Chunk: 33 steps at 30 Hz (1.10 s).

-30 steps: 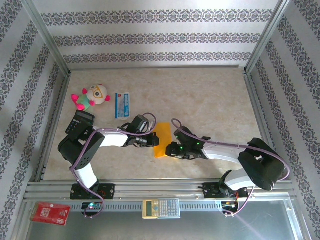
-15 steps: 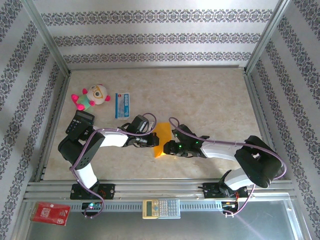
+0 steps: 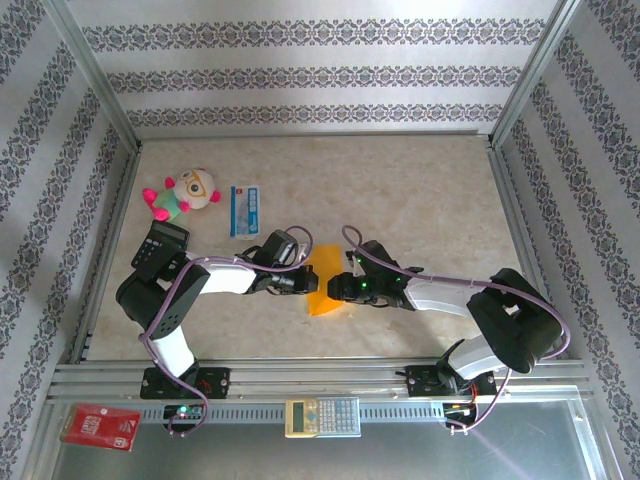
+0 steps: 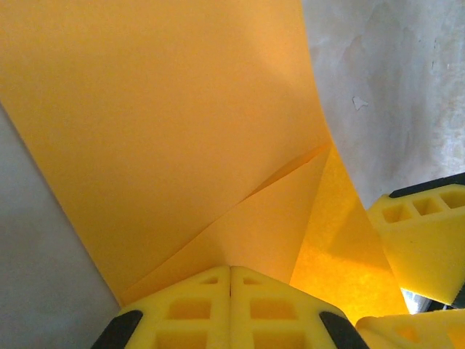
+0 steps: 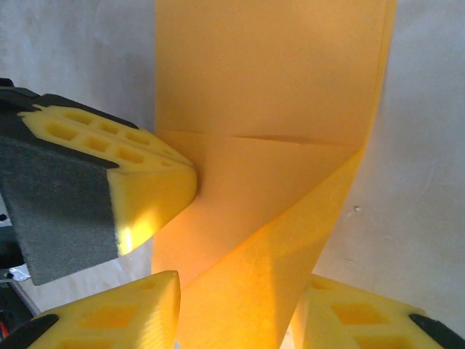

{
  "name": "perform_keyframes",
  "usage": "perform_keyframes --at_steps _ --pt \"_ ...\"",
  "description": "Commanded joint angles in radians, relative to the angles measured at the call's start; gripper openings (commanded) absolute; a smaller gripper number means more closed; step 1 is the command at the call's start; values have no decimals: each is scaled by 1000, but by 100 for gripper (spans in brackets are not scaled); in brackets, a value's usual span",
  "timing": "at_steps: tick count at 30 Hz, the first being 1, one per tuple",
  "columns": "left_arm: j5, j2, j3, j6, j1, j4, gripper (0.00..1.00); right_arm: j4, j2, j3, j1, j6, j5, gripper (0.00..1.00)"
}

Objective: Fold a paper plane with a square sheet of paper (pick it up from the middle)
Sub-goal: Turn over the paper at the center of the table.

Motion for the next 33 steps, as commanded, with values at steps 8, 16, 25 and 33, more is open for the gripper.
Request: perform_keyframes --at_steps 8,16,25,33 --pt "-26 34 -19 25 8 -98 0 179 -81 -137 31 208 24 37" --pt "-29 35 -20 27 8 -100 0 198 -147 -194 97 293 149 27" --pt "-26 33 -16 25 8 -97 0 202 -165 -232 132 325 229 12" --pt "34 -2 18 -32 10 -43 26 158 -183 -220 127 283 257 0"
